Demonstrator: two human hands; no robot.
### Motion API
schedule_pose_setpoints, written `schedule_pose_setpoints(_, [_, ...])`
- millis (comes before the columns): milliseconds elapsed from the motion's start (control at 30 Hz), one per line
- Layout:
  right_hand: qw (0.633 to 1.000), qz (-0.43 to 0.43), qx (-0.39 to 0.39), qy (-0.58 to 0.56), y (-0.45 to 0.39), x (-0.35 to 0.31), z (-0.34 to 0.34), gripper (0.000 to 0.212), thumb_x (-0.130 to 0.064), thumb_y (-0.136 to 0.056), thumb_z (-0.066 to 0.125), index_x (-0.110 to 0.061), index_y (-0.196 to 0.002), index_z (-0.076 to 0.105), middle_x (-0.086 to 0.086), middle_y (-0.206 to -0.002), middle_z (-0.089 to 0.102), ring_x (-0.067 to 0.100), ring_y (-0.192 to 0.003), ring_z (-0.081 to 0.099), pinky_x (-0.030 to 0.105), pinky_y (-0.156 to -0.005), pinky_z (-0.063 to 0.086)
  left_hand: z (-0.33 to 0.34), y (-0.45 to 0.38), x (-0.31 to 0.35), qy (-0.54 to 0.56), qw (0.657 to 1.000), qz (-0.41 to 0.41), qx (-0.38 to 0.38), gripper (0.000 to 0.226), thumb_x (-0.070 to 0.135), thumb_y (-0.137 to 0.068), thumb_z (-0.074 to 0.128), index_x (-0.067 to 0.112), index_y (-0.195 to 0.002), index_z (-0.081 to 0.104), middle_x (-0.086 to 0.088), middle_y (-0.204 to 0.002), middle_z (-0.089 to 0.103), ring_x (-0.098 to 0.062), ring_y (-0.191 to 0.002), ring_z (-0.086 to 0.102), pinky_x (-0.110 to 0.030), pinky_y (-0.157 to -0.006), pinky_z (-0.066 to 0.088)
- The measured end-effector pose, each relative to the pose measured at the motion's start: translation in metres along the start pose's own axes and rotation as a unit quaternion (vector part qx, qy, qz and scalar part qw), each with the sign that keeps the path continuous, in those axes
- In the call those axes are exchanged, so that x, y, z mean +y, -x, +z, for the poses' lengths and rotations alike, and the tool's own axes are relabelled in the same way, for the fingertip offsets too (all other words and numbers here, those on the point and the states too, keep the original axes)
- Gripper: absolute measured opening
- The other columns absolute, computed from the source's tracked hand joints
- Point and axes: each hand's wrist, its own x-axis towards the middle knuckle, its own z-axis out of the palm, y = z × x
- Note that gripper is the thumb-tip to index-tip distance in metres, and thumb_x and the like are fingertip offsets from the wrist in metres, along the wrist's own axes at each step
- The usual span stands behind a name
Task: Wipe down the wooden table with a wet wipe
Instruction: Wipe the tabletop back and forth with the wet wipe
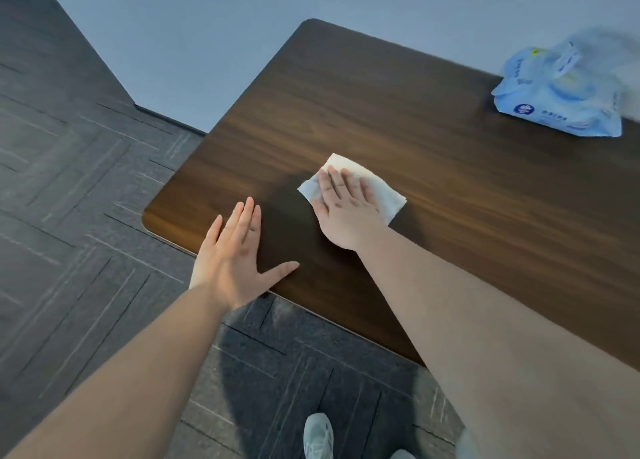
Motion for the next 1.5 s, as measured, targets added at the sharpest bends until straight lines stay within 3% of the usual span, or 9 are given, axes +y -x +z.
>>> schedule_pose_setpoints(267, [0.995,-0.096,0.005,-0.001,-0.038,-0.083,0.011,0.056,-0.043,-0.1,0.011,-0.026,-0.151,-0.006,-0.008,-0.16,-0.009,0.014,-0.146,-0.014,0.038,-0.117,-0.012,0.006,-0.001,-0.004,0.033,0.999,-0.015,0.018,0.117,0.091,-0.059,-0.003,0.009,-0.142,-0.021,-0.001,-0.15,-0.024,-0.011,-0.139,-0.022,-0.031,-0.113,-0.012])
schedule_pose_setpoints(367, [0.995,-0.103,-0.002,0.004,-0.042,-0.084,0.012,0.056,-0.044,-0.099,0.01,-0.026,-0.15,-0.007,-0.008,-0.16,-0.01,0.014,-0.146,-0.014,0.039,-0.117,-0.011,0.01,-0.002,-0.004,0.031,0.999,-0.011,0.034,0.124,0.093,-0.06,0.001,0.004,-0.147,-0.008,-0.009,-0.157,-0.008,-0.016,-0.142,-0.015,-0.031,-0.113,-0.008])
schedule_pose_setpoints(500, [0.993,-0.116,-0.014,-0.001,-0.041,-0.082,0.01,0.057,-0.044,-0.099,0.011,-0.027,-0.151,-0.006,-0.008,-0.16,-0.01,0.013,-0.146,-0.014,0.039,-0.118,-0.011,0.008,0.003,-0.012,0.03,0.998,-0.029,0.054,0.124,0.092,-0.065,0.014,-0.002,-0.146,0.014,-0.017,-0.156,0.014,-0.026,-0.146,0.009,-0.037,-0.115,0.007])
schedule_pose_setpoints(700, [0.988,-0.152,-0.005,0.01,-0.021,-0.083,0.015,0.057,-0.044,-0.1,0.012,-0.025,-0.151,-0.002,-0.008,-0.161,-0.006,0.013,-0.147,-0.01,0.038,-0.117,-0.01,0.003,0.003,-0.032,0.079,0.997,-0.022,-0.007,0.131,0.094,-0.057,0.023,0.003,-0.148,-0.002,-0.013,-0.159,-0.005,-0.021,-0.146,-0.007,-0.037,-0.119,0.002])
schedule_pose_setpoints(900, [0.983,-0.176,-0.035,0.026,0.027,-0.063,0.024,0.058,-0.048,-0.099,0.01,-0.028,-0.15,-0.008,-0.009,-0.16,-0.011,0.012,-0.145,-0.015,0.039,-0.117,-0.012,-0.003,0.003,-0.033,0.055,0.996,-0.004,-0.069,0.14,0.099,-0.048,0.013,0.002,-0.147,-0.008,-0.015,-0.157,-0.015,-0.022,-0.145,-0.014,-0.038,-0.118,-0.002])
schedule_pose_setpoints(1067, [0.991,-0.127,-0.03,0.013,0.059,-0.02,0.025,0.056,-0.05,-0.099,0.005,-0.032,-0.149,-0.013,-0.011,-0.158,-0.016,0.009,-0.144,-0.019,0.037,-0.116,-0.015,-0.018,0.006,-0.014,0.017,0.995,0.039,-0.085,0.125,0.092,-0.059,0.003,0.004,-0.147,-0.007,-0.013,-0.158,-0.012,-0.021,-0.145,-0.01,-0.038,-0.118,0.002])
schedule_pose_setpoints(1200, [0.998,-0.068,-0.017,0.001,0.09,0.031,0.019,0.055,-0.049,-0.099,0.003,-0.033,-0.147,-0.016,-0.012,-0.157,-0.019,0.008,-0.143,-0.022,0.034,-0.113,-0.018,-0.022,0.001,0.019,-0.004,0.994,0.077,-0.072,0.113,0.087,-0.07,0.007,0.005,-0.148,-0.004,-0.011,-0.158,-0.008,-0.021,-0.146,-0.007,-0.038,-0.118,0.004])
schedule_pose_setpoints(1367, [0.999,0.039,-0.002,-0.01,0.154,0.117,0.02,0.056,-0.051,-0.098,0.002,-0.033,-0.146,-0.019,-0.012,-0.156,-0.022,0.008,-0.142,-0.023,0.034,-0.114,-0.018,-0.016,-0.004,0.089,-0.02,0.985,0.153,-0.077,0.109,0.087,-0.069,0.001,0.012,-0.148,-0.007,-0.004,-0.158,-0.012,-0.019,-0.145,-0.009,-0.038,-0.118,0.001])
schedule_pose_setpoints(1500, [0.99,0.14,0.015,-0.024,0.209,0.196,0.021,0.056,-0.051,-0.097,0.001,-0.034,-0.146,-0.019,-0.012,-0.156,-0.023,0.009,-0.142,-0.023,0.034,-0.114,-0.017,-0.013,-0.008,0.165,0.006,0.971,0.228,-0.078,0.099,0.08,-0.076,0.01,0.016,-0.149,-0.005,0.0,-0.158,-0.009,-0.015,-0.145,-0.009,-0.036,-0.117,-0.003])
